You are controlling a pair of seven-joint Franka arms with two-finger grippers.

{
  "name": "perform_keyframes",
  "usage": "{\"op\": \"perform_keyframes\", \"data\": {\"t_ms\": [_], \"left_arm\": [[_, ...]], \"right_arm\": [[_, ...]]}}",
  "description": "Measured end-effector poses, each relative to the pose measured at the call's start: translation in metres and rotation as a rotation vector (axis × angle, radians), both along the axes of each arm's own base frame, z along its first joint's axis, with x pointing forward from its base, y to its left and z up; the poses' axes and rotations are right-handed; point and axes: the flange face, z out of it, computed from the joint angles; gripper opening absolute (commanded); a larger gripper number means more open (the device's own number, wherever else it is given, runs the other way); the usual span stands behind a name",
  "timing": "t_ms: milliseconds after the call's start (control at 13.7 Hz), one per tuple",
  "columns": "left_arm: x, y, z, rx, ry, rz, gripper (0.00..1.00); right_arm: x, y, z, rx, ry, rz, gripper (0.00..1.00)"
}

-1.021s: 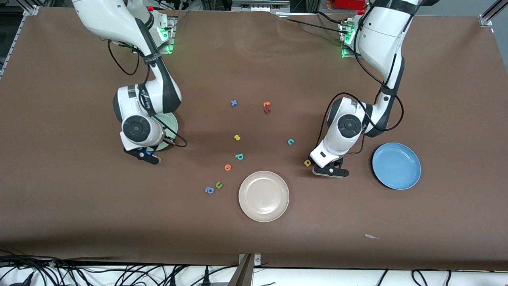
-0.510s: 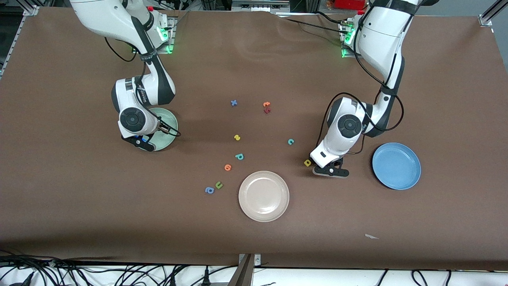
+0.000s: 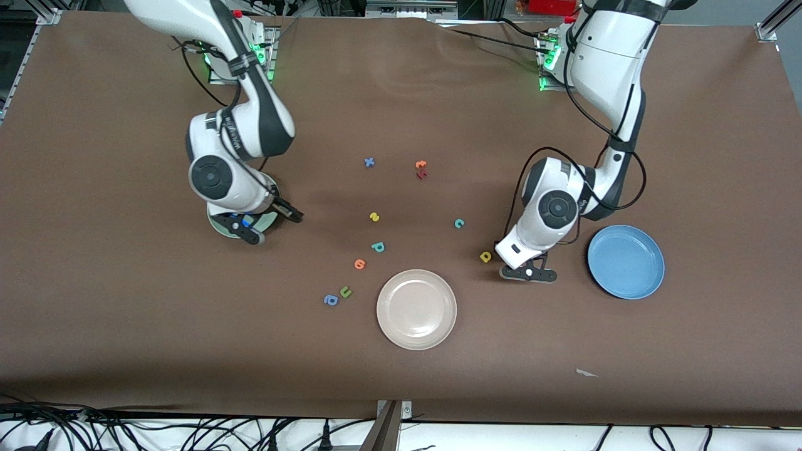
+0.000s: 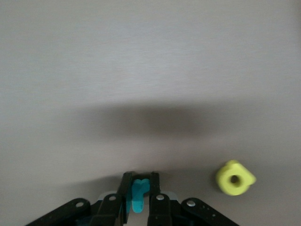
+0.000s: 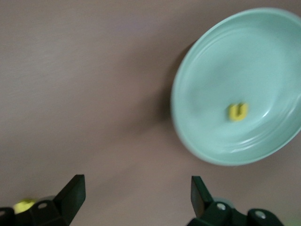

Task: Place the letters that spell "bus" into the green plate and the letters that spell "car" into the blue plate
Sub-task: 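Release the u over the green plate while the left gripper lifts the r, then drop the cyan r onto the blue plate while the right gripper returns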

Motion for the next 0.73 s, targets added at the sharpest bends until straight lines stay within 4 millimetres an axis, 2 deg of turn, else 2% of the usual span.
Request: {"op": "perform_keyframes", "data": {"t_ms": [73,292,365,583,656,729], "left_arm": [[0.008,0.016,0.005,0.004,0.020,-0.014,0.06],[0.038,0.077,0.033,0.011,0.069,-0.075,0.06],[0.046,0.100,0.042,0.013,0.080,-0.104,0.06],[0.058,0.170,0.051,0.014,0.094,-0.192,0.07],[0.058,0.192,0.052,0.013,0.098,-0.216,0.13],[0.059,0.215,0.052,0.012,0.100,-0.239,0.44]], "right_arm": [[-0.001,0.026,0.002,-0.007,-0.018,-0.025,0.93],[-0.001,0.094,-0.012,-0.011,-0.093,-0.046,0.58],[-0.002,0.111,-0.023,-0.010,-0.113,-0.036,0.53],[-0.014,0.152,-0.055,0.000,-0.171,0.011,0.53],[-0.016,0.159,-0.062,0.005,-0.187,0.021,0.53],[-0.019,0.163,-0.068,0.004,-0.192,0.029,0.53]]}}
